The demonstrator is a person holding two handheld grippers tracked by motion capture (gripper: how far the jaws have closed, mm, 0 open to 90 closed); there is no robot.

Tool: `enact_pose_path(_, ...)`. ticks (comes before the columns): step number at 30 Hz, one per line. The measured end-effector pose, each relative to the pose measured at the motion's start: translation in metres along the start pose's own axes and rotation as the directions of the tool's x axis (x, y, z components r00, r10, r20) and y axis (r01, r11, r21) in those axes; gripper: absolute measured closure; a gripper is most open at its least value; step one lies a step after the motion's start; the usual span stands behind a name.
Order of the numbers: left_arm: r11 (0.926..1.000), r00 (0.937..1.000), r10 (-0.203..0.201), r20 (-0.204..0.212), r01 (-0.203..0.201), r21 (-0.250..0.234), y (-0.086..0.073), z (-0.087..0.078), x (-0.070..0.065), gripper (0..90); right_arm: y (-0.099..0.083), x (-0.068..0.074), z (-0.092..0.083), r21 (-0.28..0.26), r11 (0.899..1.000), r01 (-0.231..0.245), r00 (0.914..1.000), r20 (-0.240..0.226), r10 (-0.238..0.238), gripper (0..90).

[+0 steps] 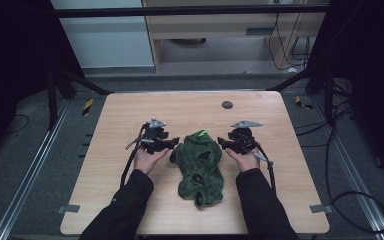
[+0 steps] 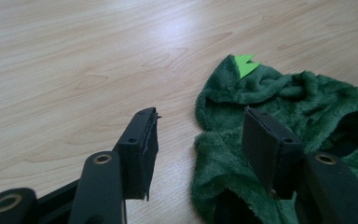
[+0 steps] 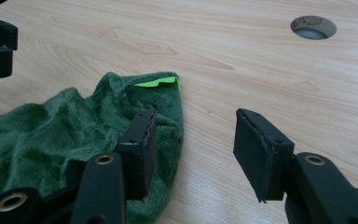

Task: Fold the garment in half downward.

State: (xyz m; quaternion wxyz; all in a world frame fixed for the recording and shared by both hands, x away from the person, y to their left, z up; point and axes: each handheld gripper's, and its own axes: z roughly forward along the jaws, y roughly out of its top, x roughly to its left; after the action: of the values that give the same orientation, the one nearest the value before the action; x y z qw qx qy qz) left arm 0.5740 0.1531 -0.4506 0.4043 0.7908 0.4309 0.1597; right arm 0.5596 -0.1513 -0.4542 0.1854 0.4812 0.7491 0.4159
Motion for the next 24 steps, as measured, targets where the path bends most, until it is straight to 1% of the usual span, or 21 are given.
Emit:
enact_pose_path(4, 0.9997, 0.9999, -0.005, 0.011, 0.005, 0.024, -0.004, 0.01, 0.001, 46.7, -0.001, 0.001, 0.007, 0.019, 1.0, 0.007, 1.0, -0.004, -0.006, 49.3)
enact_pose_path(8, 0.9994, 0.9999, 0.008, 0.013, -0.009, 0.034, -0.006, 0.019, -0.002, 48.0, -0.002, 0.001, 0.012, 0.03, 0.999, 0.016, 0.9999, -0.003, -0.016, 49.4)
enact_pose_path(9, 0.9993, 0.9999, 0.007, 0.015, -0.007, 0.037, -0.006, 0.021, -0.002, 48.0, -0.002, 0.002, 0.013, 0.033, 0.999, 0.009, 0.9999, -0.009, -0.008, 49.6)
enact_pose_path(12, 0.9985, 0.9998, 0.005, 0.018, -0.006, 0.055, -0.008, 0.028, -0.001, 48.0, -0.003, 0.003, 0.017, 0.045, 0.999, 0.018, 0.9997, -0.014, -0.018, 50.2)
enact_pose_path(13, 0.9983, 0.9998, 0.004, 0.017, -0.005, 0.057, -0.008, 0.029, -0.001, 48.1, -0.004, 0.003, 0.019, 0.05, 0.999, 0.012, 0.9998, -0.017, -0.011, 50.4)
enact_pose_path(16, 0.9975, 0.9998, 0.013, 0.017, -0.014, 0.07, -0.01, 0.035, -0.002, 49.8, -0.006, 0.004, 0.023, 0.064, 0.998, 0.025, 0.9994, -0.024, -0.024, 50.5)
enact_pose_path(20, 0.9966, 0.9996, 0.015, 0.026, -0.017, 0.081, -0.011, 0.038, -0.002, 51.9, -0.008, 0.005, 0.026, 0.083, 0.996, 0.028, 0.9993, -0.028, -0.026, 50.9)
enact_pose_path(24, 0.9956, 0.9993, 0.001, 0.037, -0.005, 0.094, -0.012, 0.04, -0.002, 55.9, -0.01, 0.005, 0.03, 0.102, 0.994, 0.031, 0.999, -0.035, -0.027, 52.8)
